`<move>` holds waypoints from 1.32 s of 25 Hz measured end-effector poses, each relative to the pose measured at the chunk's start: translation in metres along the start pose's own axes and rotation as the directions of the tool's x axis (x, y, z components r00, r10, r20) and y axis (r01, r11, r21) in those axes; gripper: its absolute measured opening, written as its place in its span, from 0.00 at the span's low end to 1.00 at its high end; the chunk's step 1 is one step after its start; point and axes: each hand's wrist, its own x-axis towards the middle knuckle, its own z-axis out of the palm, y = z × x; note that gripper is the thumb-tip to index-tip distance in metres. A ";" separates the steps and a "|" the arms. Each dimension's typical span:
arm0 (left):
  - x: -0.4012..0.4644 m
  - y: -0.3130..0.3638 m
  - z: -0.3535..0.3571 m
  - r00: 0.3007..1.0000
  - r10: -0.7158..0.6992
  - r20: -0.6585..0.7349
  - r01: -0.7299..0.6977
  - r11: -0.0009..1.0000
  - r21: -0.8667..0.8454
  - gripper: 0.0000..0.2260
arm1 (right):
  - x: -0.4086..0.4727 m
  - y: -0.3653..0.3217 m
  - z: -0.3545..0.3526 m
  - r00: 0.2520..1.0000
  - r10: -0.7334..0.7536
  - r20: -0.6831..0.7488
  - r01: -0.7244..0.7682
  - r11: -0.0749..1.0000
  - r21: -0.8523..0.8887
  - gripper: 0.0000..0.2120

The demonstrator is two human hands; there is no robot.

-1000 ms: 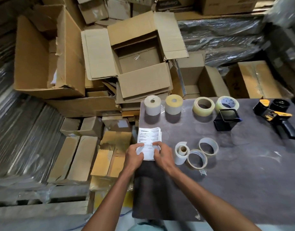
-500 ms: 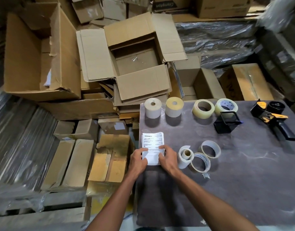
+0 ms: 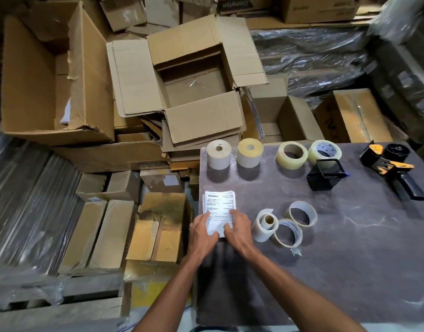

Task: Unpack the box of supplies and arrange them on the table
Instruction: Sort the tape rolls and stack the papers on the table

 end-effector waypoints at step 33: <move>-0.086 -0.002 0.051 0.970 0.085 -0.228 -0.139 0.964 -0.229 0.09 | -0.076 0.070 -0.017 0.921 -0.387 0.046 0.387 0.922 0.012 0.23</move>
